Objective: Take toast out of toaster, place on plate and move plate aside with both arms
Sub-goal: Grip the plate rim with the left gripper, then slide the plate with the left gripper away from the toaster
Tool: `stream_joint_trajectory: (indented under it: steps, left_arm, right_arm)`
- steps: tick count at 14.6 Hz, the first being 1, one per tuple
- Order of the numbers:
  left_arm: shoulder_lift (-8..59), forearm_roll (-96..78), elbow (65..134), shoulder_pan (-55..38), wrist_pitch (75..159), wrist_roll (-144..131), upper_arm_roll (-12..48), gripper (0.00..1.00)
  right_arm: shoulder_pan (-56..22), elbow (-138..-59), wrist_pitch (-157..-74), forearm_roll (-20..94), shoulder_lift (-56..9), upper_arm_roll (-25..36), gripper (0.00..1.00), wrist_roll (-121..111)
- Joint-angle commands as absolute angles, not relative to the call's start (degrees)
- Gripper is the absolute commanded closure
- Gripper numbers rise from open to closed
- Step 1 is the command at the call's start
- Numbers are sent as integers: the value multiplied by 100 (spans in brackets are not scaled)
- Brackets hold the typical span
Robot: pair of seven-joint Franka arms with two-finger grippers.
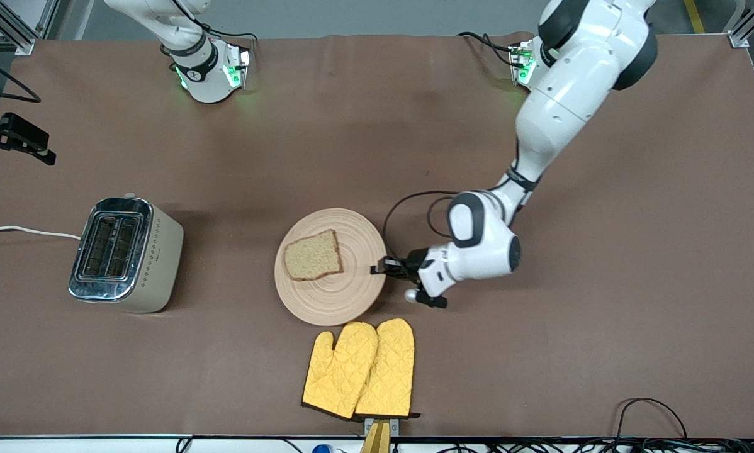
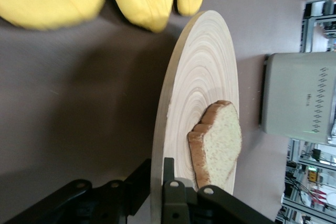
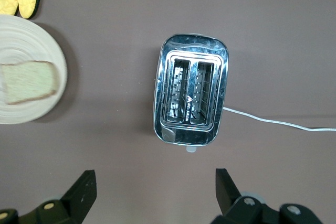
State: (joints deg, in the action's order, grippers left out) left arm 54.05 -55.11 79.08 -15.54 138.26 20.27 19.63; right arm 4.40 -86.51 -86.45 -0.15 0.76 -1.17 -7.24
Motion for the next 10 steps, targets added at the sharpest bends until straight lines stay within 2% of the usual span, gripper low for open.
stream_joint_trajectory:
  steps: [1,6,10]
  left_arm:
    - [4905,-5572,8393,-881,13168,2599,2092,100]
    - [4571,-5564,8998,472,12105,3690,2092,100]
    - [4553,-5205,9114,1641,11287,4349,2092,100]
  right_arm:
    - [615,-8490,-8552,-114,-26,-211,0,-721]
    - [650,-8481,-8569,-114,-26,-220,0,-695]
    - [677,-8481,-8552,-123,-26,-211,0,-703]
